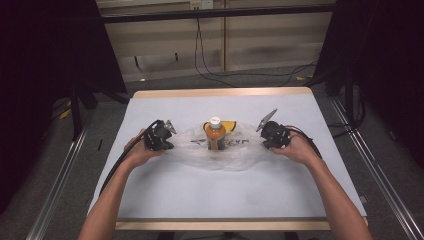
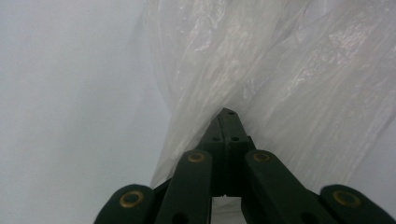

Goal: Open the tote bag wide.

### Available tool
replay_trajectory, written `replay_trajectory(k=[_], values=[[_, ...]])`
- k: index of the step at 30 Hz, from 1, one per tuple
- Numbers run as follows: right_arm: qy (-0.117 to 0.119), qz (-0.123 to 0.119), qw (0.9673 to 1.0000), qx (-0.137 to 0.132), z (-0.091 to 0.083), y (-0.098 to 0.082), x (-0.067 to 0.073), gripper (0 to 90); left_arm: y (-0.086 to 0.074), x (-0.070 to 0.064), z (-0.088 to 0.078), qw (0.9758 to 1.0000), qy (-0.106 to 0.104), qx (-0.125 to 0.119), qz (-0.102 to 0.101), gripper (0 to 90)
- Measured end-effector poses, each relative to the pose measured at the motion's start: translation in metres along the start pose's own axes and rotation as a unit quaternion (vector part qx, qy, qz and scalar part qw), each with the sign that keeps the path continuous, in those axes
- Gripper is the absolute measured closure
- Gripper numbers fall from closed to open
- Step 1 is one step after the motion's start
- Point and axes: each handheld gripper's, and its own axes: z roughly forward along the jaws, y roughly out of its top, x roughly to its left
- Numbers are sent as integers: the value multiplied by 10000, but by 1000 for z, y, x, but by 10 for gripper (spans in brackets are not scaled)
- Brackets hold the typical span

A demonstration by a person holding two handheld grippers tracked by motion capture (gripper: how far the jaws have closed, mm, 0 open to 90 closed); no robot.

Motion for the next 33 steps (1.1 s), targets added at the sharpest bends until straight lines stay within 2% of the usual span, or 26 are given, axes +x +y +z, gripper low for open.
replay_trajectory(k=[1,5,7,9,11,12,15,17,19,20,22,24,26,29,31,32,33], values=[[-36,-85,10000,32,-1,-1,-1,900,0,1,0,10000,-9,-10,-4,900],[-127,-117,9998,78,-4,-7,-6,900,0,5,1,10000,-20,-44,-62,900],[-63,-27,10000,55,-4,-9,-8,900,0,5,1,10000,-24,-43,-75,900],[-138,-69,9999,58,-4,-10,-11,900,2,6,2,10000,26,14,29,900],[-192,-26,9997,112,-5,-11,-13,900,3,7,3,10000,70,26,33,900],[-252,-48,9996,112,-5,-11,-14,900,4,7,3,10000,46,-17,-71,900],[-351,-88,9993,96,-4,-12,-18,900,3,10,4,9999,-14,-58,-146,900],[-344,17,9994,46,-4,-13,-20,900,2,11,4,9998,-26,-91,-178,900],[-377,99,9992,29,-4,-15,-22,900,-1,14,5,9993,-115,-225,-291,900],[-351,104,9993,33,-4,-15,-23,900,-2,15,5,9992,-136,-266,-279,900],[-453,-53,9989,70,-4,-14,-21,900,-4,16,4,9985,-198,-315,-404,900],[-463,-46,9988,131,-4,-13,-20,900,-3,16,4,9988,-175,-289,-348,900],[-453,-20,9989,93,-4,-13,-21,900,-3,14,4,9988,-123,-284,-383,900],[-392,218,9990,-31,-4,-15,-21,900,-6,13,3,9972,-266,-487,-506,900],[-282,325,9989,-163,-5,-16,-23,900,-7,12,3,9965,-270,-541,-570,900],[-267,324,9988,-243,-6,-16,-23,900,-6,13,-1,9949,-321,-722,-622,900],[-267,324,9988,-243,-6,-16,-23,900,-6,13,-1,9949,-321,-722,-622,900]])
